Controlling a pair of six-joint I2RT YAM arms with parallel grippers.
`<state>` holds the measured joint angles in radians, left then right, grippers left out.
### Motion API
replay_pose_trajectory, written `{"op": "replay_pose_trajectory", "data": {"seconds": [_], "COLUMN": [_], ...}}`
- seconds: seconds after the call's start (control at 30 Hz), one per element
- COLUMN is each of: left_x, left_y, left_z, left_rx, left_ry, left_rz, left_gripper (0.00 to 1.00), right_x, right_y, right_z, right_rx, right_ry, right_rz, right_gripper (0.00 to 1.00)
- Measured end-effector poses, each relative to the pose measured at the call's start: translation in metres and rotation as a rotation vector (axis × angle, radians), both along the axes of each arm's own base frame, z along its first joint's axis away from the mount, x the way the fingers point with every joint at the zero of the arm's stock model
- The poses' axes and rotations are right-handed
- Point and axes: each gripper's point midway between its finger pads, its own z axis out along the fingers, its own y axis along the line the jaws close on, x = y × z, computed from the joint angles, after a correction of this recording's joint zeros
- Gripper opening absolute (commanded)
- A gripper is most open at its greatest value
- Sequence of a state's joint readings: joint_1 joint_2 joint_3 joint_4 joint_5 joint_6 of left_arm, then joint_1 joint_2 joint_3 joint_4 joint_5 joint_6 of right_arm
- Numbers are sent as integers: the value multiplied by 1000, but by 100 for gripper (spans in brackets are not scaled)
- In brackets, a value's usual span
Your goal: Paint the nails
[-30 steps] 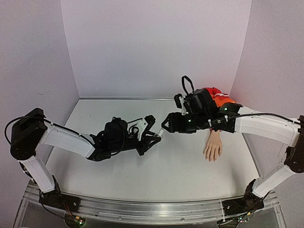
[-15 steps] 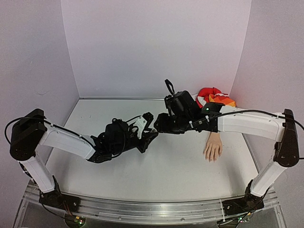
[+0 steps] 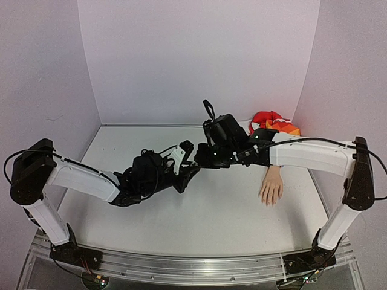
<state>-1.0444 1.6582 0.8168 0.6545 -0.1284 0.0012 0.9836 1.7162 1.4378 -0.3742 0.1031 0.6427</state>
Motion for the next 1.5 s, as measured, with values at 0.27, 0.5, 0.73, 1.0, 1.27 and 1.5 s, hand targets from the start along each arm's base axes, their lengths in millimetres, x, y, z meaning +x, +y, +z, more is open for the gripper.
{"op": "replay_pose_trajectory", "data": {"seconds": [0.27, 0.5, 0.73, 1.0, 1.27, 1.5], "left_x": [-42, -87, -61, -18, -3, -1], "left_y": [5, 10, -1, 11, 20, 22], "left_z": [15, 44, 50, 52, 43, 42], "left_rx": [-139, -220, -166, -73, -25, -22], "left_ry": [212, 353, 173, -26, -64, -64], "left_rz": [-419, -779, -478, -63, 77, 101], "left_gripper": [0, 0, 0, 0, 0, 0], "right_x": [-47, -92, -60, -30, -14, -10], "right_y": [2, 2, -16, -23, 11, 14], "right_z": [12, 42, 39, 57, 64, 45], "right_rx": [102, 246, 179, 175, 122, 52], "right_ry": [-126, -181, -151, -100, -109, -88], "right_rz": [429, 818, 561, 180, 66, 39], "right_gripper": [0, 14, 58, 54, 33, 15]}}
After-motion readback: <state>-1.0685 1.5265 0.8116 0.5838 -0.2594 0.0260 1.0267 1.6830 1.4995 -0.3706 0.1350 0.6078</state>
